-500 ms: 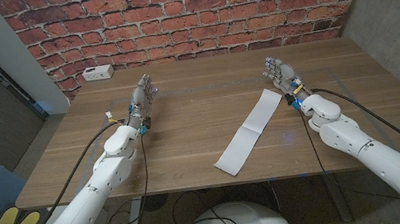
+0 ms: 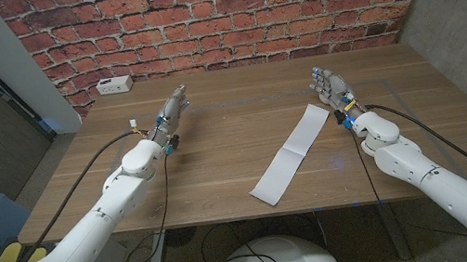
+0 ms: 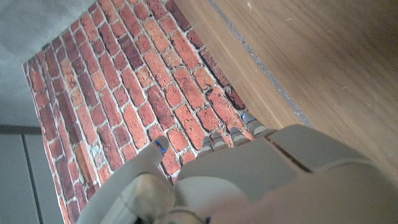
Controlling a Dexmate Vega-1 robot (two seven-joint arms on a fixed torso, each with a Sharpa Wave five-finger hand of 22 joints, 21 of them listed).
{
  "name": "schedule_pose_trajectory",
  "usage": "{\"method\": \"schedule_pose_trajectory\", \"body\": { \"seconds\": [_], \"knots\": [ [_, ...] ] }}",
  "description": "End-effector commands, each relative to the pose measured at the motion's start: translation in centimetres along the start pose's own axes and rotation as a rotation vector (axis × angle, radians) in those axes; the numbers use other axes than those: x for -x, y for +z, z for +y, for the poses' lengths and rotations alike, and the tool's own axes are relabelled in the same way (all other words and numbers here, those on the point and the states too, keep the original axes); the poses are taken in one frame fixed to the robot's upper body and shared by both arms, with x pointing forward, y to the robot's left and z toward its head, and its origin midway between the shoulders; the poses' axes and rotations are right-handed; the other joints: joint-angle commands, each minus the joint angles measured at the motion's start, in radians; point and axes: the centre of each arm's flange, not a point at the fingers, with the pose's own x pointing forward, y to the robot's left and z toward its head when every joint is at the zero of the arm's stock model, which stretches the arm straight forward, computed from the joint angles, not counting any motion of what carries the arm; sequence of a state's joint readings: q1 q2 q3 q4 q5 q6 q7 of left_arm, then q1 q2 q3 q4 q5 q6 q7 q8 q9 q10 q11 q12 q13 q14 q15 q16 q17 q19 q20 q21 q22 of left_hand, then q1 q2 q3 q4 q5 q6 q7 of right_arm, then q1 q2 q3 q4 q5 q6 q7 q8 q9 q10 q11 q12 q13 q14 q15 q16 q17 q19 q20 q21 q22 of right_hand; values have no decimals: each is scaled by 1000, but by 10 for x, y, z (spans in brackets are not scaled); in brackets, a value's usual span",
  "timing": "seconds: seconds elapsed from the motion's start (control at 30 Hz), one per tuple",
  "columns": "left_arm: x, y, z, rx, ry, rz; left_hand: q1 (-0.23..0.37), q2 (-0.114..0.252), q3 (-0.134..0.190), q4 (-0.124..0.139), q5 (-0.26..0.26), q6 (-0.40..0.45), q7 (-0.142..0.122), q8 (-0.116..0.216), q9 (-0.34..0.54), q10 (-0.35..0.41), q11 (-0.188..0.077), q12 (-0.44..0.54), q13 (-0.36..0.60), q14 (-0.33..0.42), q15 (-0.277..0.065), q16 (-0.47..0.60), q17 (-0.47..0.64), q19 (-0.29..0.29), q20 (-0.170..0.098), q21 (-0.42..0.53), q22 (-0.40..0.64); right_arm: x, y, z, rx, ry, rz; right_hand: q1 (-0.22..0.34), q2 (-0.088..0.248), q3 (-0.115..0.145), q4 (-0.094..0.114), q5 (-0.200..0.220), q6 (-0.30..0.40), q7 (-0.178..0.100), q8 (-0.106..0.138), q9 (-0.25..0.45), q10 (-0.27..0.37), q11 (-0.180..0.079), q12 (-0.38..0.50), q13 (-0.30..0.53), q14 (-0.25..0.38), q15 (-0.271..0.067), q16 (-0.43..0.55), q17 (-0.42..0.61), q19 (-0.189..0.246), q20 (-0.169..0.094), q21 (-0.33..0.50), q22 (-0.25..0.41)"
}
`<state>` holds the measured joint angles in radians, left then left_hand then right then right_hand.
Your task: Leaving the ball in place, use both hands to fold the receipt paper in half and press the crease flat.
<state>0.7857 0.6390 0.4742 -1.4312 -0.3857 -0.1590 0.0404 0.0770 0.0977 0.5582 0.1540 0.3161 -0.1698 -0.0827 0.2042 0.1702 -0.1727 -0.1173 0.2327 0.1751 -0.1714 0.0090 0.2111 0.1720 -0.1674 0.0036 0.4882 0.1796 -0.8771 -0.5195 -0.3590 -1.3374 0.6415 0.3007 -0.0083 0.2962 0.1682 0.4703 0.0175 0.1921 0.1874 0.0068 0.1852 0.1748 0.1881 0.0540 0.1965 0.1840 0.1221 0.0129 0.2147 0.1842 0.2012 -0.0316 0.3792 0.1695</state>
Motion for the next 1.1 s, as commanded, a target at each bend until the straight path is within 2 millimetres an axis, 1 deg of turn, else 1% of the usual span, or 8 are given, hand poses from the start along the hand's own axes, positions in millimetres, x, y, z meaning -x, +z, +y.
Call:
{"method": "schedule_pose_trajectory", "body": {
  "seconds": [0.03, 0.27, 0.77, 0.8, 0.83, 0.9, 0.97, 1.1],
  "knots": [
    [-12, 45, -19, -562, -119, 66, 22, 62, 14, -8, -17, 48, -10, 5, 2, 30, 43, 15, 4, 34, 11, 2, 2, 29, 61, 8, 6, 4, 0, 2, 32, -1, 2, 32, 0, 10, -29, -7, 16, 4, 7, 4, 22, 13, 11, 4, 22, 19, 5, 0, 22, 17, -6, 2],
    [-17, 66, -37, -743, -181, 47, 40, 64, 29, -20, -30, 116, -13, 9, 2, 99, 49, 23, 5, 84, 4, -1, 1, 49, 81, 7, 6, 7, 0, 3, 48, -2, -1, 55, -3, 18, -54, -11, 32, 14, 10, 4, 43, 19, 15, 5, 41, 31, 8, 0, 37, 30, -8, 3],
    [-9, 92, -74, -1008, -293, -45, 70, 80, 65, -29, -49, 194, -12, 9, 4, 176, 45, 28, 7, 139, -1, -4, 1, 88, 105, 13, 9, 15, 1, 8, 68, 1, -9, 79, -4, 25, -80, -13, 53, 16, 14, 5, 61, 26, 16, 6, 56, 37, 9, 1, 50, 37, -13, 4],
    [-8, 93, -76, -1018, -305, -56, 74, 81, 70, -30, -51, 204, -10, 10, 4, 180, 44, 26, 7, 142, -6, -6, 1, 92, 97, 14, 9, 15, 1, 9, 68, 0, -9, 80, -4, 25, -81, -13, 54, 16, 13, 5, 61, 26, 15, 6, 56, 37, 9, 2, 51, 36, -13, 4],
    [-7, 94, -78, -1027, -315, -64, 82, 81, 80, -31, -57, 213, -9, 6, 4, 186, 45, 22, 7, 148, -25, -10, 1, 99, 60, 15, 10, 16, 1, 10, 71, 1, -11, 82, -4, 25, -83, -13, 55, 18, 14, 5, 62, 27, 15, 6, 56, 38, 9, 2, 52, 37, -13, 4],
    [-4, 96, -82, -1044, -332, -77, 94, 84, 96, -34, -65, 235, -5, 3, 5, 199, 49, 16, 7, 148, -51, -18, -1, 108, 4, 16, 10, 19, 1, 11, 79, 3, -16, 86, -7, 26, -88, -13, 60, 20, 14, 5, 65, 29, 16, 6, 58, 40, 8, 1, 54, 41, -14, 4],
    [-1, 98, -85, -1059, -346, -91, 99, 85, 101, -36, -67, 240, -4, 2, 5, 201, 49, 14, 7, 150, -52, -20, -1, 111, -16, 17, 10, 21, 2, 12, 85, 0, -19, 89, -10, 25, -93, -13, 61, 20, 14, 5, 66, 30, 15, 6, 59, 40, 8, 1, 56, 42, -14, 4],
    [4, 103, -91, -1089, -373, -114, 112, 88, 114, -43, -74, 268, -4, 5, 6, 219, 42, 14, 7, 165, -51, -19, -3, 117, -16, 17, 10, 27, 4, 12, 98, -6, -24, 98, -19, 26, -106, -12, 67, 23, 14, 5, 68, 31, 14, 6, 63, 43, 6, 0, 58, 44, -17, 4]
  ]
}}
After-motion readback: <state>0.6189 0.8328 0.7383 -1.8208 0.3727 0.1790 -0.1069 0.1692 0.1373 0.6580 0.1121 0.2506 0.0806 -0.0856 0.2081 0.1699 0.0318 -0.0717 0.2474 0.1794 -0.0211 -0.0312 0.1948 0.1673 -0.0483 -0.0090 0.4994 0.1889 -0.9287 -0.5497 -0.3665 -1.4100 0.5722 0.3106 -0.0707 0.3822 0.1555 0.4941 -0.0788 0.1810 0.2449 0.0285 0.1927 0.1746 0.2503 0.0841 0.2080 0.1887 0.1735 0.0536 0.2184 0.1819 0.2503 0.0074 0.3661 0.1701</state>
